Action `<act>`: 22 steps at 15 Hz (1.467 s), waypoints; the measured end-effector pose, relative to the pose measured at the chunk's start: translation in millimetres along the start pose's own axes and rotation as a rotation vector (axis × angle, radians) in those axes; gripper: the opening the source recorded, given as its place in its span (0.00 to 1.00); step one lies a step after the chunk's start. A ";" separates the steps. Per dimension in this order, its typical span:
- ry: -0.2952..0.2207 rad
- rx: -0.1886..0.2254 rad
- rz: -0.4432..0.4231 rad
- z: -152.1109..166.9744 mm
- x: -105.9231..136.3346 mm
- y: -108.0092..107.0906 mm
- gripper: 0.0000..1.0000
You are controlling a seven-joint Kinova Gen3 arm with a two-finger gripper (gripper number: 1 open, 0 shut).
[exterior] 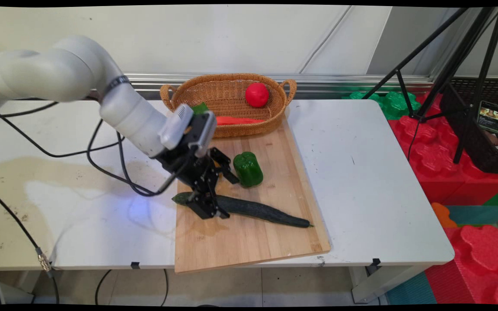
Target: Pick up the cucumber from the cutting board
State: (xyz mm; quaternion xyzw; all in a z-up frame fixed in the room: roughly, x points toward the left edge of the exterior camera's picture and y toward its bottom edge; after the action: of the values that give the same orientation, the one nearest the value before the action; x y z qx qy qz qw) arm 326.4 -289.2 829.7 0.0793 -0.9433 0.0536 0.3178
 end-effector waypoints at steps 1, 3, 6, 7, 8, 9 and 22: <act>-0.009 -0.006 0.007 8.2 -0.5 0.9 1.00; -0.021 -0.012 0.014 19.1 -1.0 1.7 1.00; -0.042 -0.015 0.025 39.2 -1.5 2.3 1.00; -0.048 -0.013 0.027 45.2 -1.5 2.0 1.00; -0.052 -0.009 0.029 49.7 -1.5 1.5 1.00; -0.056 -0.003 0.031 54.5 -1.3 0.9 1.00; -0.068 0.028 0.050 78.1 1.1 1.9 0.00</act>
State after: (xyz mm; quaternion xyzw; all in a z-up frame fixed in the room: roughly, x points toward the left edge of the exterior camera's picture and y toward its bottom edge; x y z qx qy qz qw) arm 279.0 -299.3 768.3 0.0619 -0.9544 0.0721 0.2829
